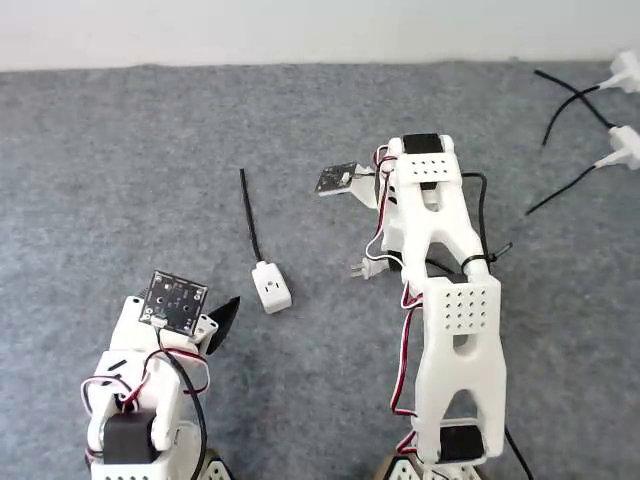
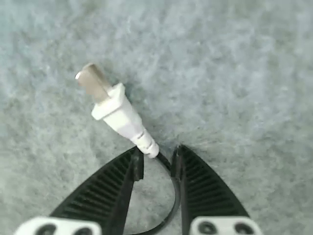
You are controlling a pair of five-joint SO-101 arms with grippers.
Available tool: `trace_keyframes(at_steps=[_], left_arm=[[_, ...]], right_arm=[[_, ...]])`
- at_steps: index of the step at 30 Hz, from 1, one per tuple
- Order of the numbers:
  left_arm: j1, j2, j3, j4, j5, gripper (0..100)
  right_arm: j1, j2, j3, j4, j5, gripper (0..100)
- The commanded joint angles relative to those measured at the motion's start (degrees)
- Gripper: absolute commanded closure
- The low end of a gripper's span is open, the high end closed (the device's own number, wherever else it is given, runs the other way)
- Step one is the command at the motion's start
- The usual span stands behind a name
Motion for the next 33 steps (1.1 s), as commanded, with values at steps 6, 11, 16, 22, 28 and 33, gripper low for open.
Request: trace_keyframes(at_steps=[6,11,16,22,28,33], left_arm=[[-0.4,-0.7,-0.5,-1.8,-0.7,65],[-0.4,-0.7,-0.5,-1.8,-0.8,65],[-0.4,-0.7,-0.5,-1.8,-0.8,65],[-0.4,-0.7,-0.5,-1.8,-0.8,65],[-0.4,-0.7,-0.5,-1.8,-0.8,65],[-0.4,-0.7,-0.4,-1.9,-0.8,65]], right_arm=[[-2.1,0.1,2.5,2.8,-4.0,90.2],[-2.0,-1.0,3.4,2.8,-4.0,79.7],[-3.0,-2.1,4.7,2.7,-3.8,79.0],[-4.0,-2.9,6.3,2.8,3.4,79.0],[-4.3,-5.8,9.9,2.7,12.8,79.0],[-7.7,-5.8,10.8,2.8,12.8,79.0]])
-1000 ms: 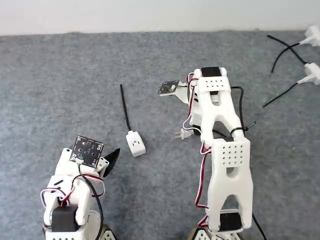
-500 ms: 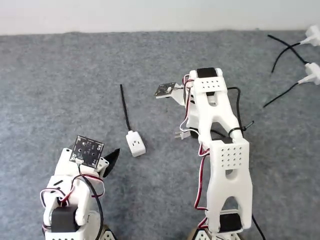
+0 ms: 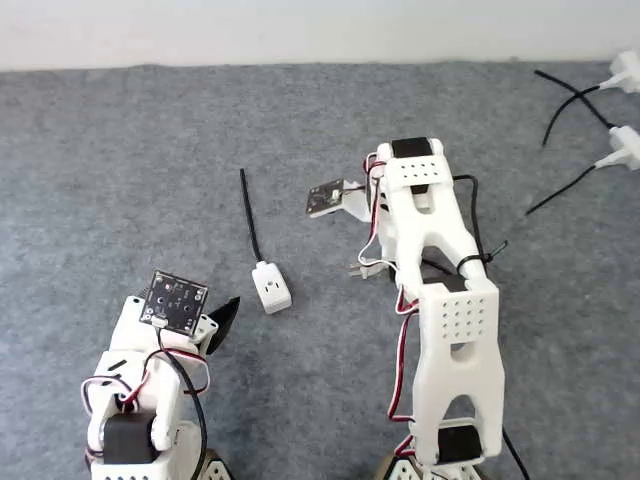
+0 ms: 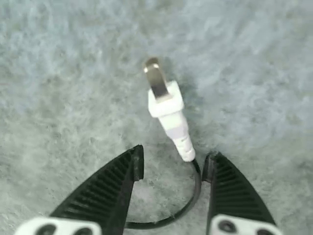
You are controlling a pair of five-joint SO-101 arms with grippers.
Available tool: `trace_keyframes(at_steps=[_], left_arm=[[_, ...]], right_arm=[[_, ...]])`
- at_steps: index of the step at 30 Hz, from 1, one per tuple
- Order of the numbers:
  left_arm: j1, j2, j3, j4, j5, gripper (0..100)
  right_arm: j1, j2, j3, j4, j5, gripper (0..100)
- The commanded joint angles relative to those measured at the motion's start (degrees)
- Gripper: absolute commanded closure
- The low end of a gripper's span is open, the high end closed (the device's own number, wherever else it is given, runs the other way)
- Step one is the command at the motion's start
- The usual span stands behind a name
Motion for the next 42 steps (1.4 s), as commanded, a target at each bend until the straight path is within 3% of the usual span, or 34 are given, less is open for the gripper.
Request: trace_keyframes(at_steps=[1,15,23,37,42], left_arm=[[-0.4,-0.7,-0.4,-1.9,-0.4,65],[-0.4,-0.7,-0.4,-2.0,-0.4,65],[-0.4,-0.8,-0.4,-2.1,-0.4,65],[-0.4,-0.8,0.0,-2.2,-0.5,65],[-0.4,-0.8,0.0,-2.2,-0.5,65]], right_arm=[[-4.6,-0.4,2.5,2.6,0.8,79.0],[-8.0,-0.2,4.0,2.6,-4.0,79.4],[-11.6,-0.3,6.3,2.6,-6.2,98.9],[-11.1,-0.7,6.4,2.5,-8.9,99.0],[-9.4,-8.3,6.4,2.5,-8.9,99.0]])
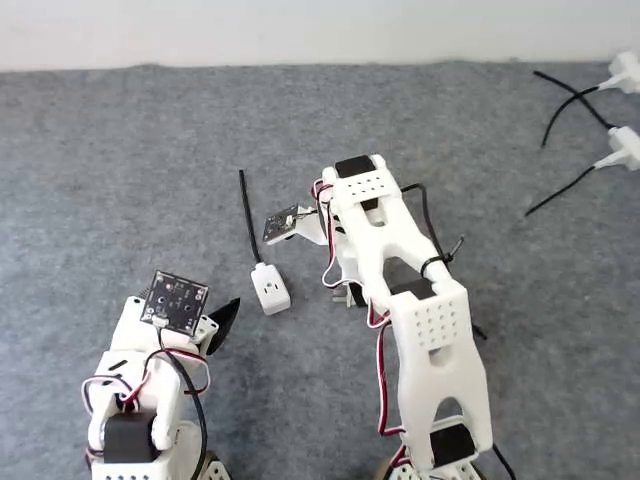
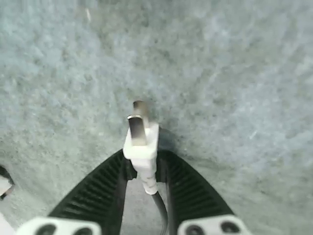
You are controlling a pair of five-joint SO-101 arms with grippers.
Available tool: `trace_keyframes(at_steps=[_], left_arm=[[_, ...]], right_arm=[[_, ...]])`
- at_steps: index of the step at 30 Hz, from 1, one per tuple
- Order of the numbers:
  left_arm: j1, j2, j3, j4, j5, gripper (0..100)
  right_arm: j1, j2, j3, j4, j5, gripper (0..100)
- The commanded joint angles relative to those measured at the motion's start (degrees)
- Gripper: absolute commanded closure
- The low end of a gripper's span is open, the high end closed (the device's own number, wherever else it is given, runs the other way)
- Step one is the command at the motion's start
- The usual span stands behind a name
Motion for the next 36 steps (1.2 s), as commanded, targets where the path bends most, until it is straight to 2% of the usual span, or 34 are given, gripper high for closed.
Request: trace_keyframes(at_steps=[1,5,11,17,21,24,30,36], left_arm=[[-0.4,-0.8,-0.4,-2.2,-0.5,65],[-0.4,-0.8,-0.3,-2.8,-0.5,65],[-0.4,-0.8,-0.3,-2.9,-0.5,65],[-0.4,-0.9,-1.2,-4.8,-0.3,65],[0.4,-0.9,-7.3,-6.3,0.7,65],[3.4,-0.6,-13.3,-6.2,3.4,65],[11.8,-0.6,-22.0,-6.4,3.7,65],[14.6,-0.5,-28.3,-7.3,3.4,65]], right_arm=[[0.8,-8.8,0.1,2.5,-0.8,99.0],[2.7,-20.6,0.2,2.5,-1.4,99.0],[2.9,-34.9,0.2,2.5,-7.4,99.0],[0.4,-42.8,0.2,2.4,-16.9,99.0],[-1.5,-47.7,0.1,2.4,-22.4,99.0],[-2.9,-51.4,0.1,2.4,-25.1,99.0],[-6.4,-54.8,0.1,2.3,-30.9,99.0],[-12.4,-54.9,0.1,2.3,-36.1,99.0]])
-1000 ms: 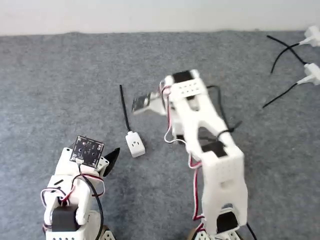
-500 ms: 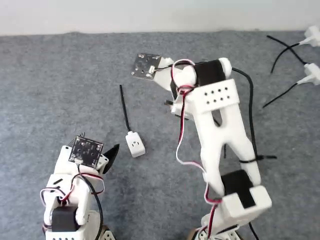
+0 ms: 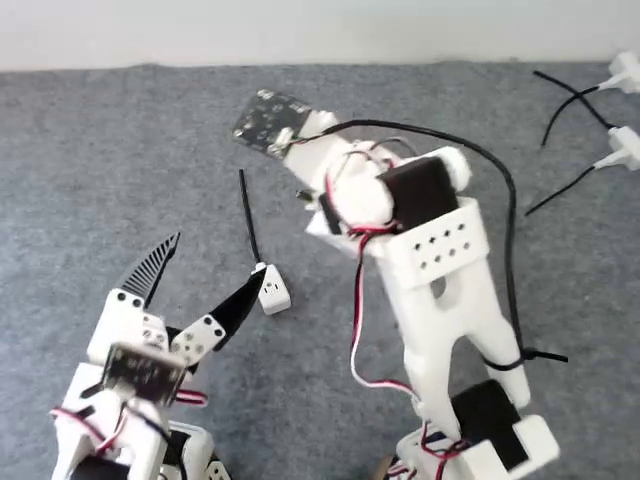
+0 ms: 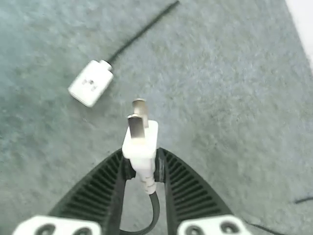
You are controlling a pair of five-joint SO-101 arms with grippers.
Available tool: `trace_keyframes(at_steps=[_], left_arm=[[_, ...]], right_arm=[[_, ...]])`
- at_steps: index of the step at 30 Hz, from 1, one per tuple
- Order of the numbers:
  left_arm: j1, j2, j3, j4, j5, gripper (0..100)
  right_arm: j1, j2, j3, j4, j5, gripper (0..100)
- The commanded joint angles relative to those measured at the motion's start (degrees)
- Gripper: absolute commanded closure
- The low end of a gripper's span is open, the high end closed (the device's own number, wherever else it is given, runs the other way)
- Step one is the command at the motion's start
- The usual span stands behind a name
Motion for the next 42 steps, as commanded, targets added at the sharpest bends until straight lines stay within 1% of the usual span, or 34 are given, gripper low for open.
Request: trace_keyframes(at_steps=[1,4,7,11,17,20,26,30,34,42], left_arm=[[1.3,-0.5,-6.0,-2.8,0.4,65],[0.8,-0.5,-6.4,-4.9,-0.3,65],[0.8,-0.5,-6.3,-6.2,-1.1,65],[0.8,-0.5,-6.1,-6.4,-1.2,65],[0.8,-0.5,-1.6,-8.2,-1.3,65],[0.5,-0.6,0.0,-8.6,-1.3,65],[-2.5,-0.6,3.7,-10.5,-1.1,65],[-2.5,-0.6,5.9,-10.5,-1.1,65],[-2.2,-0.6,5.5,-10.5,-1.0,65],[-2.2,-0.6,8.1,-10.5,-1.0,65]], right_arm=[[-3.6,-2.3,-0.4,2.3,-2.1,99.0],[-5.3,-2.4,-0.4,2.3,-2.2,99.0],[-7.0,-2.8,-0.4,2.4,-4.7,99.0],[-9.4,-2.8,1.8,2.4,-4.9,99.0],[-12.4,-4.1,4.6,2.5,-5.2,99.0],[-12.6,-7.5,4.7,2.4,-5.2,99.0],[-12.8,-14.2,9.2,2.4,-5.2,99.0],[-12.9,-17.6,12.3,2.4,-5.2,99.0],[-14.0,-19.3,14.8,2.4,-5.2,99.0],[-14.0,-21.8,15.1,2.4,-5.2,99.0]])
